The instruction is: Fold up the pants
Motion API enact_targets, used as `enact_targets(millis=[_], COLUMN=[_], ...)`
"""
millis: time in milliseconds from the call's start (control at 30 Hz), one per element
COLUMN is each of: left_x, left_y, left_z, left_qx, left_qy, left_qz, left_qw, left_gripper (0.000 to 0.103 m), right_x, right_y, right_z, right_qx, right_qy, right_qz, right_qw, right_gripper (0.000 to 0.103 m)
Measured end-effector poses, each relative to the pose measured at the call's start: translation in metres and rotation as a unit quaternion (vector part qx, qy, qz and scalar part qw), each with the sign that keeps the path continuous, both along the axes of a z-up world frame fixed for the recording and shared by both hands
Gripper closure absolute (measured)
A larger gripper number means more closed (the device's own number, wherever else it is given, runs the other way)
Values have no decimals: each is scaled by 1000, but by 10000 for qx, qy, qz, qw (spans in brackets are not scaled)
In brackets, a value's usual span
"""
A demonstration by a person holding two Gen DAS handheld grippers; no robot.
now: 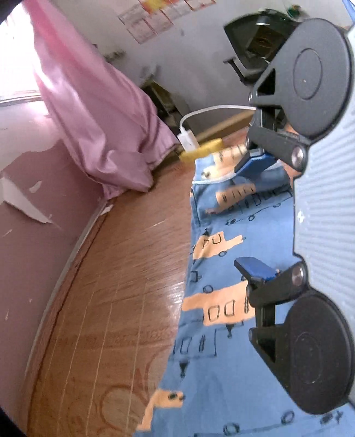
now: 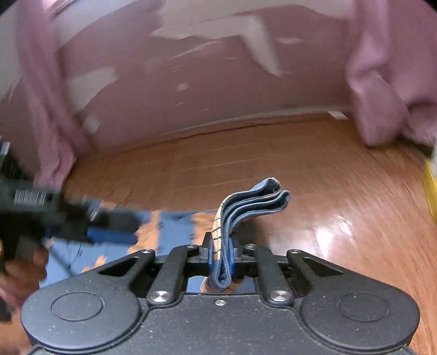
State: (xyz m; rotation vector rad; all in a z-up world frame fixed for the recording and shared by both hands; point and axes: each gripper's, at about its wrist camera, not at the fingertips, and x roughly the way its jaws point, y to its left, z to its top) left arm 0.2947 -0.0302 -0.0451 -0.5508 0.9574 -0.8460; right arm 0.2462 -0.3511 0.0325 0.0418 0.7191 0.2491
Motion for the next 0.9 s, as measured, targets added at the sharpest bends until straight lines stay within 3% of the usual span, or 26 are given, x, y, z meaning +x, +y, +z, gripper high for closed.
enact_targets(millis=[67, 167, 267, 400, 467, 567, 633, 733, 900], left_x=[1, 0, 2, 6, 6, 8, 9, 12, 15], left_y=[11, 24, 37, 41, 41, 34, 31, 24, 22], left_z=[-3, -10, -20, -30, -31, -28, -27, -25, -28], left_qx=[-113, -229, -260, -143, -91, 58, 223, 475, 824], left_qy=[100, 263, 437, 635, 653, 637, 630, 689, 837], left_qz=[31, 64, 167, 232, 218, 170, 205, 320, 439], left_qw=[9999, 9994, 9986, 9976, 9976, 9978, 9976, 9960, 9921], left_gripper=[29, 24, 23, 23, 23, 26, 32, 50, 87], right_x=[-5, -15, -22, -28, -35, -37, -40, -41, -49], right_y=[40, 95, 126, 135, 134, 132, 131, 131, 131], right_z=[-2, -15, -31, -38, -38, -43, -46, -45, -47], right_qx=[-541, -1401, -1882, -2188, -2251, -2223, -2164, -2152, -2127], right_qy=[-24, -76, -96, -276, -336, -198, -137, -188, -205], right_qz=[421, 1043, 1401, 1532, 1567, 1548, 1555, 1558, 1630], right_qw=[9976, 9846, 9720, 9633, 9611, 9624, 9637, 9639, 9632], right_gripper=[92, 92, 90, 82, 64, 64, 65, 68, 75])
